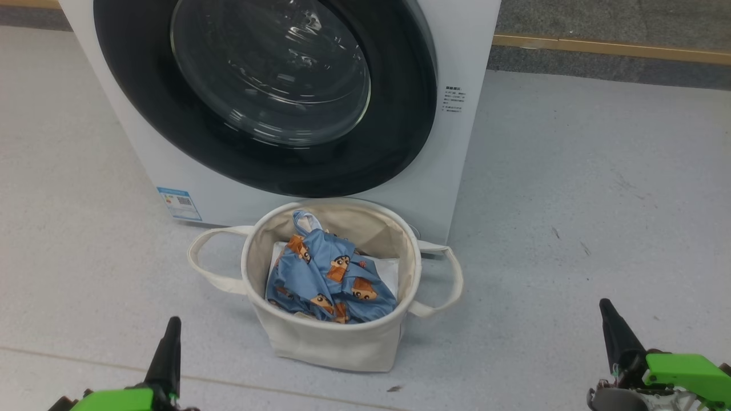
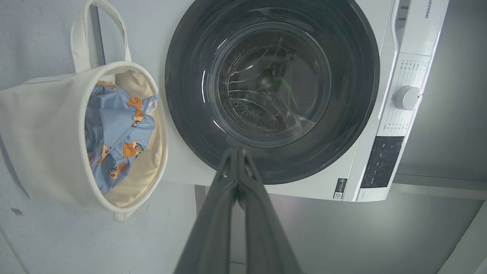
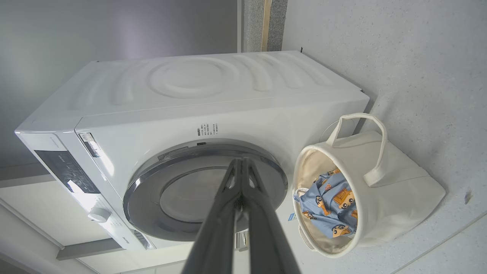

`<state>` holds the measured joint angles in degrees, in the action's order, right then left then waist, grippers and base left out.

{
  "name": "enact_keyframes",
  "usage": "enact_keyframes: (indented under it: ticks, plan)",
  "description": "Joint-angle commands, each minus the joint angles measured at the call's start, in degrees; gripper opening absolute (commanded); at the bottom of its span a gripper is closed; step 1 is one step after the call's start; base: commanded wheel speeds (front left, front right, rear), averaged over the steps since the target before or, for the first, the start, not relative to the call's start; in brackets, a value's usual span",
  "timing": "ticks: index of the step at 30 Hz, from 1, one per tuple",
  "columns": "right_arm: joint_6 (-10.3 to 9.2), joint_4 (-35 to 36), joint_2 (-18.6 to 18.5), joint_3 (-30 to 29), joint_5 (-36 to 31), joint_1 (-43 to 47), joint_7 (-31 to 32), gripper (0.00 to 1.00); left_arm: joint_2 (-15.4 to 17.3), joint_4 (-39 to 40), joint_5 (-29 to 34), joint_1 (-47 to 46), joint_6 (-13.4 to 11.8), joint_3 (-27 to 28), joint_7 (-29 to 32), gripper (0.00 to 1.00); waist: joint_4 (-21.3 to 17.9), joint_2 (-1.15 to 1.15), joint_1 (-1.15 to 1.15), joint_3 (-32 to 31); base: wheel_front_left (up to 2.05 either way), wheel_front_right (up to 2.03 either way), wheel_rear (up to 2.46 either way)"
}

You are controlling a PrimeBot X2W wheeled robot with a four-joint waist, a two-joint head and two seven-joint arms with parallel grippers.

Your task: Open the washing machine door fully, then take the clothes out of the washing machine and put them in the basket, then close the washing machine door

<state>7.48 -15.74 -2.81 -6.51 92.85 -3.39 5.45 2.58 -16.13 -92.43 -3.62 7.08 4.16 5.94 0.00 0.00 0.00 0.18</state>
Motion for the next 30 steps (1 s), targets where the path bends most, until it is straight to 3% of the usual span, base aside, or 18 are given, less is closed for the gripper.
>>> enact_keyframes:
  ticks: [1,30]
  plan:
    - [0.01,1.77,-0.78,0.95,0.11,-2.71,0.26,0.00,0.62,2.09,-0.07,-2.54,0.41,1.96,0.22,0.00,0.00,0.00,0.00,0.00,0.00,0.00,0.00]
    - [0.01,1.75,-0.54,0.61,-0.17,-2.74,0.53,0.00,0.51,2.09,0.07,-2.55,0.41,2.12,0.36,0.00,0.00,0.00,0.00,0.00,0.00,0.00,0.00]
